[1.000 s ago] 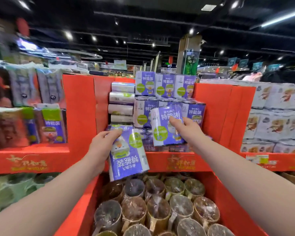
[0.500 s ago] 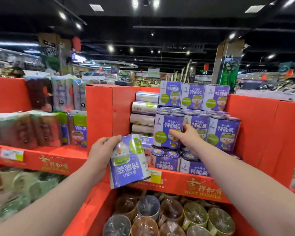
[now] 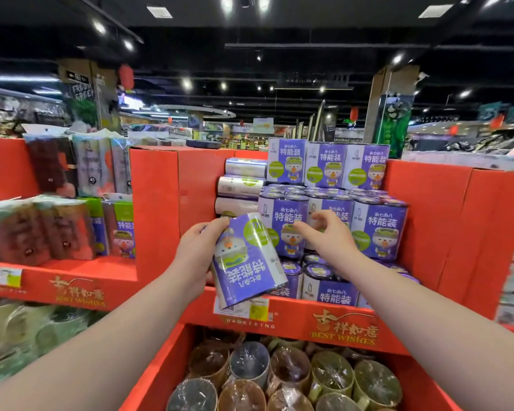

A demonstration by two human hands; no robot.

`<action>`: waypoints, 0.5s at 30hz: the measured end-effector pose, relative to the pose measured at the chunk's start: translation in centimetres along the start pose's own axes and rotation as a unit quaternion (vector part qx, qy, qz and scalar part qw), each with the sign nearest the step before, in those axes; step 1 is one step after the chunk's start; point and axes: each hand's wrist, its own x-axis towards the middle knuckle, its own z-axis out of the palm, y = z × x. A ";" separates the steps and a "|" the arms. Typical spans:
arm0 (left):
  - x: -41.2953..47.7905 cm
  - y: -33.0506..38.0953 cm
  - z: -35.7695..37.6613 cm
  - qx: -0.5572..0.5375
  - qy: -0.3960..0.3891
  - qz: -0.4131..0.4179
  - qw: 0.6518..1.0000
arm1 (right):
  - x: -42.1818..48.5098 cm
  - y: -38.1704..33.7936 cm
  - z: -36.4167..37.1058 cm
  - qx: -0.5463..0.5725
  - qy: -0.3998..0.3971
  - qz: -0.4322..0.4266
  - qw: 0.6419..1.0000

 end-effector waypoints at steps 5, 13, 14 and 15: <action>0.3 0.1 5.0 -0.051 -0.038 0.007 0.998 | -3.1 0.0 -2.7 0.262 -0.176 0.189 0.930; -1.1 -1.4 11.1 -0.013 -0.111 0.012 0.994 | -3.5 3.0 -6.0 0.335 -0.079 0.144 0.928; -1.1 -1.5 11.1 0.037 -0.106 0.040 0.993 | -3.0 3.1 -6.6 0.334 -0.045 0.139 0.931; -1.1 -1.7 10.9 0.082 -0.102 0.073 0.989 | -2.6 3.2 -7.3 0.330 -0.018 0.130 0.935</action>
